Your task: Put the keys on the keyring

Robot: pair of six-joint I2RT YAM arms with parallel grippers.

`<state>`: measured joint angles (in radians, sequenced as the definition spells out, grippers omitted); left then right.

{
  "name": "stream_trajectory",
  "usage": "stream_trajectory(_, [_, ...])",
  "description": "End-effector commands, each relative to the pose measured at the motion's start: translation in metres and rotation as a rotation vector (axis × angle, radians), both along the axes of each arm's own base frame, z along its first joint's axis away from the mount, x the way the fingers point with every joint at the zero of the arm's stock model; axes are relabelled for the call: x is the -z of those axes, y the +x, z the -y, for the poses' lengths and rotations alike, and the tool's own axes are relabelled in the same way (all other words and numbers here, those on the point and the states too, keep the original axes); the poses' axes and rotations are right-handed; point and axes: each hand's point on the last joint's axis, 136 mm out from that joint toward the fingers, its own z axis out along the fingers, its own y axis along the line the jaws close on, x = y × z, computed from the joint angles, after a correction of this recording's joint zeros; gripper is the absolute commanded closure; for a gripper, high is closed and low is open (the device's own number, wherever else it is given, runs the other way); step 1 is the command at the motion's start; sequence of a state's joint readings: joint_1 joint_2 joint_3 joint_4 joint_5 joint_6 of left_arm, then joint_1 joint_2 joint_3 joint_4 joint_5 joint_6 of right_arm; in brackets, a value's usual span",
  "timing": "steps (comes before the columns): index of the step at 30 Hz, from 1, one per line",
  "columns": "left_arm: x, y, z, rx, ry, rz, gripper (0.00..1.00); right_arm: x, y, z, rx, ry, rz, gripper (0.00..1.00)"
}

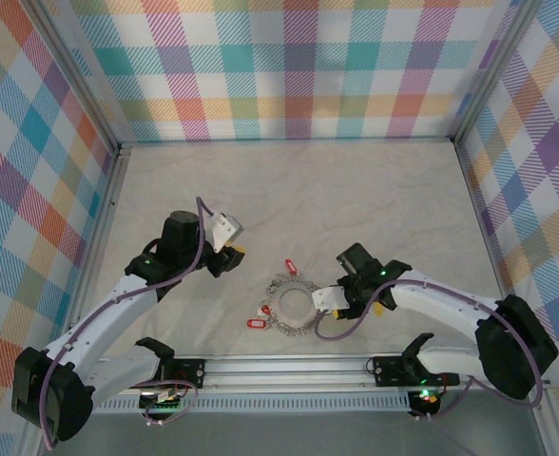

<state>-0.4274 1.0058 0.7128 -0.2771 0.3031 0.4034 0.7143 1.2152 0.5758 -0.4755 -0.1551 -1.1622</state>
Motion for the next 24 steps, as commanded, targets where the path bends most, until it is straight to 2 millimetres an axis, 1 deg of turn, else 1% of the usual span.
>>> stream_trajectory(1, [-0.007,0.006,-0.003,-0.032,-0.023,0.035,0.57,0.0,0.016,-0.021,-0.07,0.097,0.104,0.63])
stream_trajectory(4, [-0.006,0.006,-0.003,-0.032,-0.021,0.032,0.57,0.009,0.02,-0.023,-0.09,0.072,0.096,0.63])
stream_trajectory(6, [-0.005,0.006,-0.004,-0.035,-0.019,0.031,0.57,0.015,0.026,-0.024,-0.092,0.051,0.108,0.64])
stream_trajectory(9, [-0.004,0.006,-0.004,-0.037,-0.015,0.029,0.57,0.019,0.029,-0.026,-0.109,0.048,0.115,0.65])
stream_trajectory(12, [-0.004,0.006,-0.005,-0.038,-0.012,0.03,0.57,0.019,0.03,-0.028,-0.109,0.054,0.107,0.72])
stream_trajectory(15, [-0.003,0.007,-0.004,-0.038,-0.012,0.029,0.57,0.017,0.032,-0.028,-0.099,0.057,0.102,0.77])
stream_trajectory(21, [-0.001,0.007,-0.004,-0.036,-0.009,0.02,0.57,0.005,0.034,-0.026,-0.064,0.094,0.087,0.83])
stream_trajectory(24, [-0.001,0.007,-0.004,-0.035,-0.007,0.021,0.58,0.004,0.032,-0.023,-0.063,0.092,0.089,0.87])
